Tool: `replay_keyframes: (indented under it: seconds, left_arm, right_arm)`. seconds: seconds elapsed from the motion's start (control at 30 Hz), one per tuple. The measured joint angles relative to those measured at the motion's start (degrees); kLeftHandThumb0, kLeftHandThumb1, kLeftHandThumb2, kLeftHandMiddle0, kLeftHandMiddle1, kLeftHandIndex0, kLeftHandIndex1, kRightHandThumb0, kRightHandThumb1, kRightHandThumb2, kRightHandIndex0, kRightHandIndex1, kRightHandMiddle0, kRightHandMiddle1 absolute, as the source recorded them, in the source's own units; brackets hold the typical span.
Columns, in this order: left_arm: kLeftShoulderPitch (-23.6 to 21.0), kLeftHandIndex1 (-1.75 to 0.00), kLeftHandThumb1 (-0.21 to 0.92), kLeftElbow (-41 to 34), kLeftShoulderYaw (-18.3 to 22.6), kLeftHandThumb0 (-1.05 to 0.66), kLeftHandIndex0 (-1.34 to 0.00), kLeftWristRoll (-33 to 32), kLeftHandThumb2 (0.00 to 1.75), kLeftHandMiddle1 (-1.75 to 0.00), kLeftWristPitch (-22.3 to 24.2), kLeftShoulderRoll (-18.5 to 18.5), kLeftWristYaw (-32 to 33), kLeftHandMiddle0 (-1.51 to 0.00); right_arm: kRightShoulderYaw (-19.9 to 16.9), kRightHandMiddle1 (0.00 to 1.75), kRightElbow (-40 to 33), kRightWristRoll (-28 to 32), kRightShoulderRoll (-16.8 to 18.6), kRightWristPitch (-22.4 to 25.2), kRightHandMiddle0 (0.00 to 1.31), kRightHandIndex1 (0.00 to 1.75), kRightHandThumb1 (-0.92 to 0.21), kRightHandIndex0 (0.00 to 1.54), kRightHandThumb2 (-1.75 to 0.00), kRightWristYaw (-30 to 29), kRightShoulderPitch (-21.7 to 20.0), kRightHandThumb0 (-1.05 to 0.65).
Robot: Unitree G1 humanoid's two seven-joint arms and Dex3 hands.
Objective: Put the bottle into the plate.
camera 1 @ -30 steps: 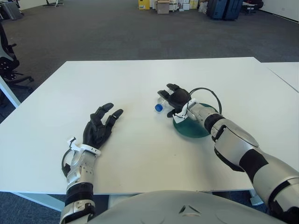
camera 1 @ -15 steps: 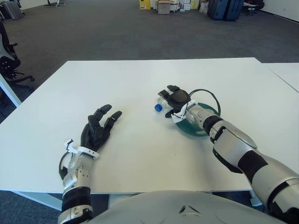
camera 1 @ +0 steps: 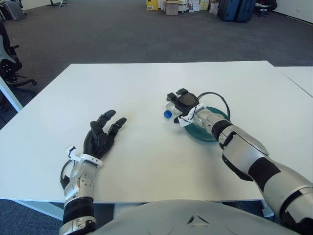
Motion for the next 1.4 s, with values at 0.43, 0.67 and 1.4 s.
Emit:
replay_keyframes:
  seconds: [0.43,0.67,1.4]
  left_arm:
    - [0.03,-1.16,0.92,-0.42,-0.19,-0.97,-0.32,0.05,0.96,-1.59,0.53,0.22,1.05,-0.53]
    - [0.03,-1.16,0.92,-0.5,-0.24,-0.98,-0.29,0.21,0.96,-1.64,0.45,0.22,1.61,-0.51]
    - [-0.41,-1.18,0.92,0.63,-0.27,-0.94,-0.34,0.27,0.98,-1.33,0.93,0.47,1.75,-0.56]
  right_arm:
    - [0.4,1.69,0.37,-0.17,0.19,2.14,0.55,1.74,-0.13,0.75,-1.51,0.35,0.69,0.0]
    - [-1.03,1.74,0.37,0.68,0.58,2.44,0.48,1.72,-0.18,0.72,-1.47,1.92,0.69,0.0]
    - [-2.49,1.75,0.38,1.78,0.68,1.88,0.45,1.68,-0.23,0.7,-1.41,2.76,0.76,0.0]
